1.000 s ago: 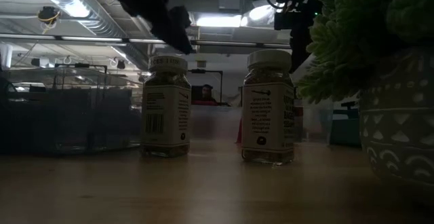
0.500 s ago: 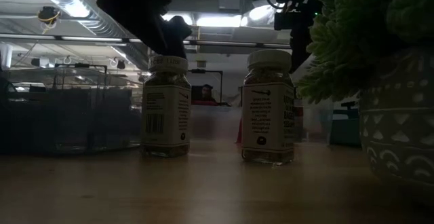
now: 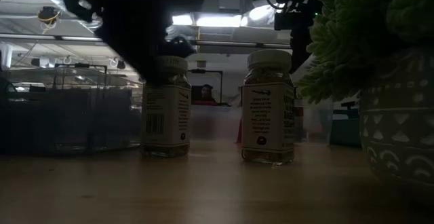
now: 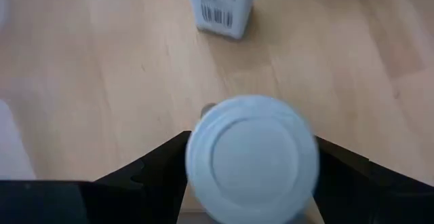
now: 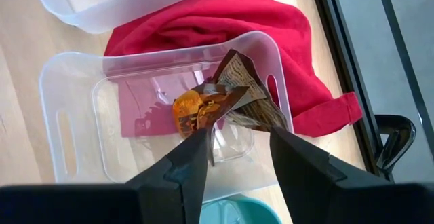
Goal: Sort spices by type
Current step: Put the left white seasoning bottle into the black bin
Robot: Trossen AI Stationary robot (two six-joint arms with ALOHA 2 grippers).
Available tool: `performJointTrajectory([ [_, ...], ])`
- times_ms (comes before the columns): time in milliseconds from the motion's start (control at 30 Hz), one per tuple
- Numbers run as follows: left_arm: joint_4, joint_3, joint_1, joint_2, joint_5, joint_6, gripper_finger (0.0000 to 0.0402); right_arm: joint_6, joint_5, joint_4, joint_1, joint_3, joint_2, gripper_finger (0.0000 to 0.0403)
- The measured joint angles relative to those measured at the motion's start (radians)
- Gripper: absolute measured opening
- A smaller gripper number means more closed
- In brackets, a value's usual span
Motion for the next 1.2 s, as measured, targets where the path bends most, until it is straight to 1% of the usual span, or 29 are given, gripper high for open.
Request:
performJointTrajectory([
  [300, 0.005, 0.000, 0.000, 0.057, 0.000, 0.045, 0.0257, 0.000, -0.001, 0.001, 0.000, 0.000, 0.000, 0.0161],
  [400, 0.010, 0.000, 0.000, 0.057, 0.000, 0.052, 0.0240, 0.000, -0.002, 0.001, 0.000, 0.000, 0.000, 0.0161],
  [567, 0.028, 0.002, 0.000, 0.057, -0.003, 0.060, 0.0184, 0.000, -0.001, 0.001, 0.000, 0.000, 0.000, 0.0161],
  [800, 0.017, 0.013, 0.002, 0.041, -0.002, 0.046, 0.0180, 0.000, 0.000, 0.002, 0.000, 0.000, -0.012, 0.0161],
  [1000, -0.015, 0.094, 0.022, 0.004, -0.001, 0.036, 0.0180, 0.000, -0.001, 0.001, 0.000, 0.000, -0.049, 0.0161],
  [1200, -0.166, 0.200, 0.050, -0.056, -0.004, 0.036, 0.0180, 0.000, -0.001, -0.026, 0.000, 0.000, -0.087, 0.0161],
])
